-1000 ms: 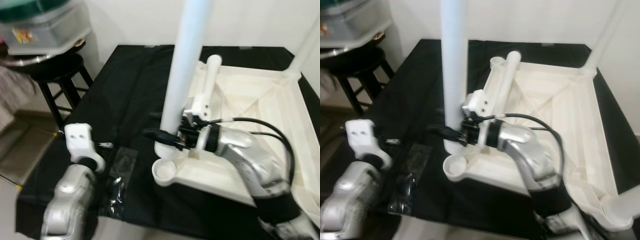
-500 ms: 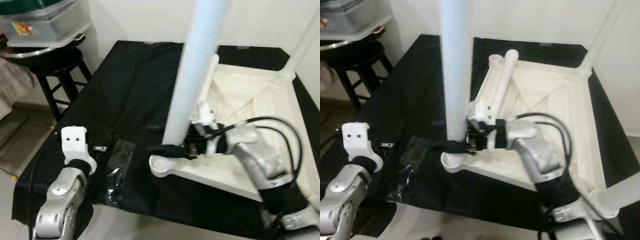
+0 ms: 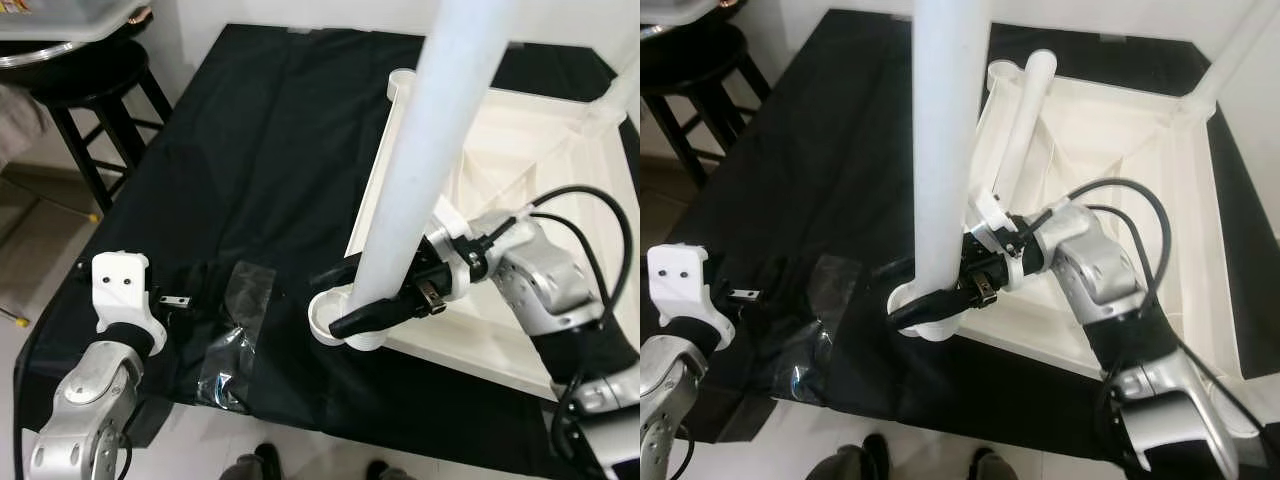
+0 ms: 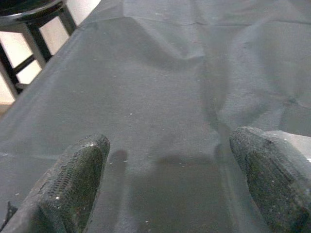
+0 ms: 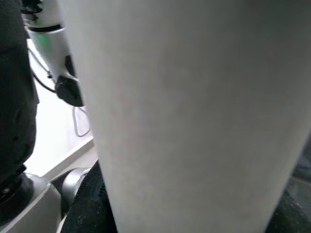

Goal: Building children table

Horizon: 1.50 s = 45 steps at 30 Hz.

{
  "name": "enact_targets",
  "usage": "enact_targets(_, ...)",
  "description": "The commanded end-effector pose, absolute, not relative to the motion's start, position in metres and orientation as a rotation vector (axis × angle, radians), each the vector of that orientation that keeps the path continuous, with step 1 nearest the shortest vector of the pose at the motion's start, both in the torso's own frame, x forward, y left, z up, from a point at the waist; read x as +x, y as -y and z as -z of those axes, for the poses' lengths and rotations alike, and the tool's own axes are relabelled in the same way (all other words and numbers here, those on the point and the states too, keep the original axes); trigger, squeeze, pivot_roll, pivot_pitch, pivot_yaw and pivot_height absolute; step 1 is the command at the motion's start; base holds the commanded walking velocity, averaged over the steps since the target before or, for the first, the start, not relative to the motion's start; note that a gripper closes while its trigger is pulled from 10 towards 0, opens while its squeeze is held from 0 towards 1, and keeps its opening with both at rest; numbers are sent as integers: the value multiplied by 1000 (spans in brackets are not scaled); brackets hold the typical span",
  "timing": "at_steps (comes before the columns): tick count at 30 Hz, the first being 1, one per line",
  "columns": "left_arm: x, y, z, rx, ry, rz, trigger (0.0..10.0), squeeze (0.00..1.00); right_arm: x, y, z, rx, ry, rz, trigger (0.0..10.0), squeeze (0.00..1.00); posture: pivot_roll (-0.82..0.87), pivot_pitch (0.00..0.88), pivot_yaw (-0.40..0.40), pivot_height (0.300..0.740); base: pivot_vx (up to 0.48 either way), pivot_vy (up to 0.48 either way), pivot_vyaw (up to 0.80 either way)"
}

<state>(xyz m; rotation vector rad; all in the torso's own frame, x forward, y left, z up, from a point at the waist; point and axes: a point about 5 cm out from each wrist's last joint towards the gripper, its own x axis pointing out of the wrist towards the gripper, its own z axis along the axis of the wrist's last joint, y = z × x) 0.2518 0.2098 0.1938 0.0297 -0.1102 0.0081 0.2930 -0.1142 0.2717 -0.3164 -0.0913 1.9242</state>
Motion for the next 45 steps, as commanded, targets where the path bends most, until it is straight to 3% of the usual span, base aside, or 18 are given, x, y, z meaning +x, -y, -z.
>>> enact_targets(1, 246, -210, -197, 33, 111, 18, 10000, 0, 290, 108, -271, -308, 98, -1991, 10000, 0, 64, 399, -12, 740, 0, 0, 0)
enact_targets(8, 227, -194, -216, 101, 195, 304, 10000, 0, 293, 98, -272, -322, 85, -2043, 10000, 0, 75, 416, -38, 740, 0, 0, 0)
enact_targets(17, 209, -197, -222, 204, 184, 524, 10000, 0, 301, 93, -272, -383, 93, -2046, 10000, 0, 82, 416, -45, 740, 0, 0, 0)
enact_targets(45, 195, -177, -218, 157, 187, 661, 10000, 0, 317, 94, -278, -387, 98, -2009, 10000, 0, 85, 404, -44, 740, 0, 0, 0)
